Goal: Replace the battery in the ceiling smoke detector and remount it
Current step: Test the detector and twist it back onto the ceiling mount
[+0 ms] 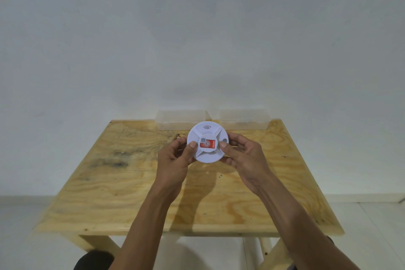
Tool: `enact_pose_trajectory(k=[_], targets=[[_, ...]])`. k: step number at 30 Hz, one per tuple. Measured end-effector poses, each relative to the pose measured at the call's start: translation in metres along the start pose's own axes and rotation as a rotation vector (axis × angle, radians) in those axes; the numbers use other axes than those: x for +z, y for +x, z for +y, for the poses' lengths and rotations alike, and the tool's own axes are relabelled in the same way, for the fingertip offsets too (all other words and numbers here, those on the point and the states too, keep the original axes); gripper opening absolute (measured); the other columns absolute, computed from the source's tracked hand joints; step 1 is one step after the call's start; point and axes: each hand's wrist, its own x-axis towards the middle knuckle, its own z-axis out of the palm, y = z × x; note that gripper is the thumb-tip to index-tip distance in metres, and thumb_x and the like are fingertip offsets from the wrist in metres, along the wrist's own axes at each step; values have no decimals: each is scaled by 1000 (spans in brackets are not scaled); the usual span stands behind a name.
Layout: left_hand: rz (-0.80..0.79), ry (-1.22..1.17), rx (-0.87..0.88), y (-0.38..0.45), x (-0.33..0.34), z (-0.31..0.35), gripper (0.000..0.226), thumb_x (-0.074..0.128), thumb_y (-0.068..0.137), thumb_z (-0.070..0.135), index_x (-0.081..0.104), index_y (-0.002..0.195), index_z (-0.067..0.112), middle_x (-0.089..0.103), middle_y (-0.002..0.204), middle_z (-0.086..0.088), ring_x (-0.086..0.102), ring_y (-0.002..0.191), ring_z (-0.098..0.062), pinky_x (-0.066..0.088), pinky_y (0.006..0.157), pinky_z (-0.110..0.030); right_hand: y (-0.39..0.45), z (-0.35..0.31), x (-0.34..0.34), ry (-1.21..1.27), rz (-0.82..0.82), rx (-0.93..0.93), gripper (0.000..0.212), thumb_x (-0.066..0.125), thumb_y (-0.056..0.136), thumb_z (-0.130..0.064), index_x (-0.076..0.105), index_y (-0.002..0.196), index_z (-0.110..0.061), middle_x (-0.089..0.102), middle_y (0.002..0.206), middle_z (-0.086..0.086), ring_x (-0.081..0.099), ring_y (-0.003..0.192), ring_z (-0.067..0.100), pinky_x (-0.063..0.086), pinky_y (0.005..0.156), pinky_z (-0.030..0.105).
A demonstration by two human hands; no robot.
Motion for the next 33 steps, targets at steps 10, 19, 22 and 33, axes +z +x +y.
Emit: enact_pose_trajectory(k=[10,19,22,33], targets=[[-13,5,-10,-1,0,-4,20,62,96,8,72,114,5,77,106,-13,73,101,-31,59,84,-36,1,-1,0,23,53,42,20,70,89,-7,72,109,-6,74,95,13,74,93,30,61,80,43],[9,2,-27,0,1,-5,21,64,95,9,71,114,5,78,103,-13,74,98,-29,59,80,-32,3,-1,1,17,71,48,19,70,89,-5,72,107,-5,74,94,13,74,92,31,61,82,47],[10,4,-26,0,2,-4,20,63,95,8,71,114,5,78,103,-13,74,96,-27,59,80,-31,3,-1,1,21,74,50,19,69,89,-4,72,108,-4,74,93,13,74,91,30,61,80,44],[9,24,-27,-1,0,-5,19,64,96,10,72,113,8,78,103,-10,74,96,-28,58,81,-32,3,-2,3,15,81,54,18,70,89,-3,73,106,-5,74,95,13,74,90,29,61,77,42]])
